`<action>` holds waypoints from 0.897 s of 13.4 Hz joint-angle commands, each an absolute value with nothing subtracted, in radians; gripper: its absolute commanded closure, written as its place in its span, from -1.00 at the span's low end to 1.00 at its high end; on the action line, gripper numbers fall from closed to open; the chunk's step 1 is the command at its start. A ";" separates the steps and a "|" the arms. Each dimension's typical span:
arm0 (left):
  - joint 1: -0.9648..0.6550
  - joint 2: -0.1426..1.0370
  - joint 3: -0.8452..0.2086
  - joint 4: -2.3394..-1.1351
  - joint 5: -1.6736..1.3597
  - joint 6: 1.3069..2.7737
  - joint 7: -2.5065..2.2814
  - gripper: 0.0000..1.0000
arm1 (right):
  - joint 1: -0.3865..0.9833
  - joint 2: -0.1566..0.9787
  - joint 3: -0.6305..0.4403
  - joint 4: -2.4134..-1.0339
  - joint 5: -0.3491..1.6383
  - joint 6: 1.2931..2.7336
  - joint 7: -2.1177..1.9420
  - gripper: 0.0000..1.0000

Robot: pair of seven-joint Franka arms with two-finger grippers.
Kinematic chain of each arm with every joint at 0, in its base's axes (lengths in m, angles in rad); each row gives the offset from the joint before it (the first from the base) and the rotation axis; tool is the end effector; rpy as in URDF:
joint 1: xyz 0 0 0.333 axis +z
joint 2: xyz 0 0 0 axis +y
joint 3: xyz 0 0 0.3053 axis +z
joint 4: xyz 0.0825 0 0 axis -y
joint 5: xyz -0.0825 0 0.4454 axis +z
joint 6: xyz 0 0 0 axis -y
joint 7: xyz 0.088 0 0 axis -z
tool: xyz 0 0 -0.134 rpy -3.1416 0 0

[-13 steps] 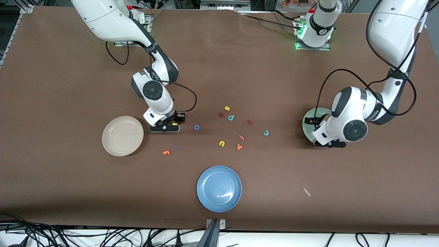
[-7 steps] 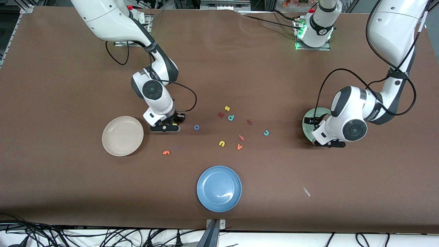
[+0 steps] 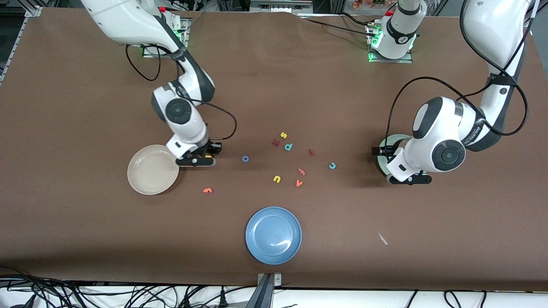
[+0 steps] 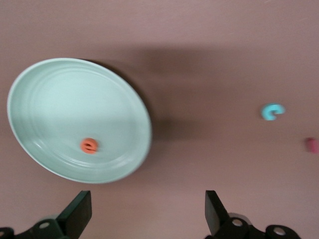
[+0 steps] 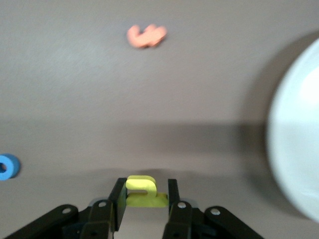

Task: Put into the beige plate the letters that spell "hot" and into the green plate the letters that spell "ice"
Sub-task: 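Drop the yellow letter in the beige plate while the left gripper reaches the teal c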

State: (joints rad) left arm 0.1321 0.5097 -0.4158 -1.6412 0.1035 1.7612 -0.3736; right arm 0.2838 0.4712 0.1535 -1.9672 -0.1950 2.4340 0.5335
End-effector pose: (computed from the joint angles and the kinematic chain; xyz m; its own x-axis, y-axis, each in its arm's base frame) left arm 0.6534 -0.1614 0.2513 0.9336 0.0646 -0.3524 0.0612 -0.9979 -0.0207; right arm 0.5912 0.2742 0.1503 0.9989 0.0360 0.0304 0.0345 -0.9982 0.0490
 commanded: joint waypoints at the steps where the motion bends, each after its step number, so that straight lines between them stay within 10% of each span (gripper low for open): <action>1: 0.127 0.508 -0.466 -1.606 0.081 1.741 -0.501 -1.00 | 0.183 0.372 0.181 -1.988 -0.198 2.346 0.412 0.63; 8: 0.037 0.592 -0.479 -1.615 0.055 2.000 -0.855 -1.00 | 0.026 0.298 0.169 -2.016 -0.169 2.261 0.201 0.63; 12: 0.003 0.649 -0.472 -1.656 0.106 2.138 -0.957 -1.00 | 0.025 0.298 0.167 -2.014 -0.169 2.260 0.206 -0.16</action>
State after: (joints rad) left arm 0.0146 0.6383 -0.4812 -1.6356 0.0692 2.0918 -0.9135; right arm 0.0273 0.3221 0.1607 -1.9940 -0.1884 2.2670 0.2157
